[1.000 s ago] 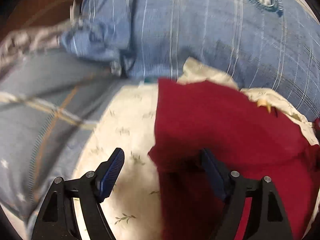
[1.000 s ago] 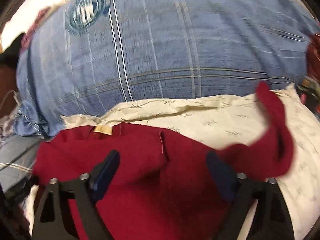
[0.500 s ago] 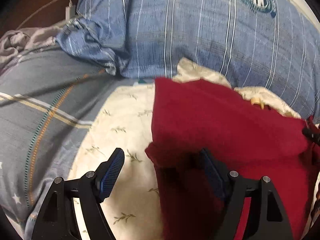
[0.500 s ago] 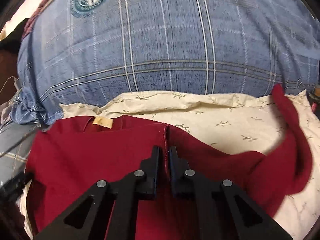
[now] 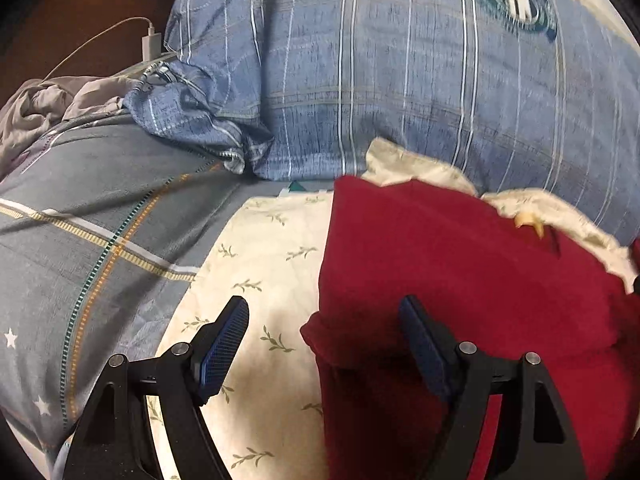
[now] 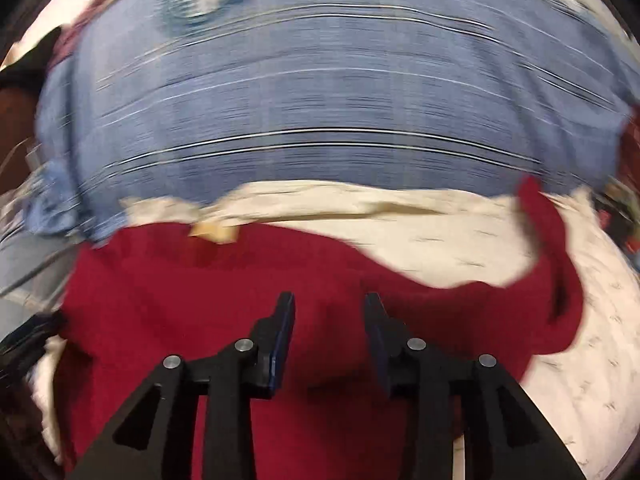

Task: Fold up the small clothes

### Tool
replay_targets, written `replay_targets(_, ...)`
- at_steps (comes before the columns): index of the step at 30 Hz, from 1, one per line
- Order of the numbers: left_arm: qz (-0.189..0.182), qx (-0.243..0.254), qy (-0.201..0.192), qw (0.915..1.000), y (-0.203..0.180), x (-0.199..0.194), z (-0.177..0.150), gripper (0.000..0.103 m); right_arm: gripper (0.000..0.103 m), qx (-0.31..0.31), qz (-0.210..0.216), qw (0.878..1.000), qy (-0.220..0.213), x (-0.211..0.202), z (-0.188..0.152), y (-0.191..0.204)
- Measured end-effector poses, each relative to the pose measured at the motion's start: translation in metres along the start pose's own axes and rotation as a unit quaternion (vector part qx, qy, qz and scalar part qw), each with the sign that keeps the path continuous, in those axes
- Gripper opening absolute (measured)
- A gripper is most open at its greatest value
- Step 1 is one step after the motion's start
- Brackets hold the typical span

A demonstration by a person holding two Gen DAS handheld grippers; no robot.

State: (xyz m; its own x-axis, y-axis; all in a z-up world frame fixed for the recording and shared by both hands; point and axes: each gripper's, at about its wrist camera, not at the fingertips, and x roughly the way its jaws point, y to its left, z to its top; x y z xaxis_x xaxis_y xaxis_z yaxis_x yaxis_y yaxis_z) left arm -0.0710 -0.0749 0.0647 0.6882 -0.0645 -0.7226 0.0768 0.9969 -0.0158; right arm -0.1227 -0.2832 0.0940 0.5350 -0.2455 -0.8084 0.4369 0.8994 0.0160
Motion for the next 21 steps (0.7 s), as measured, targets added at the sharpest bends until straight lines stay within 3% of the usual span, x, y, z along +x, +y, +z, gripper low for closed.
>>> replay_targets(3,0.004,0.0,0.019,0.9998,-0.002,0.01,0.0,0.079,0.035,-0.02,0.073,0.997,0.025,0.013,0.001,0.035)
replay_targets(11,-0.001,-0.005,0.045,0.999,-0.001,0.026,0.002,0.079,0.034,-0.056,0.134,0.987,0.062,0.078,0.01,0.111)
replay_targets(16,0.003,0.002,0.042,0.9991,-0.003,0.029,0.002,0.079,0.032,-0.076,0.083,0.992,0.061,0.102,0.015,0.125)
replay_targets(19,0.003,0.002,0.041,0.9992,-0.003,0.029,0.002,0.079,0.038,-0.067,0.054,0.995,0.049,0.086,0.016,0.117)
replay_targets(21,0.004,0.003,0.039,0.9992,-0.003,0.027,0.001,0.079,0.036,-0.068,0.068,0.994,0.048,0.073,0.01,0.112)
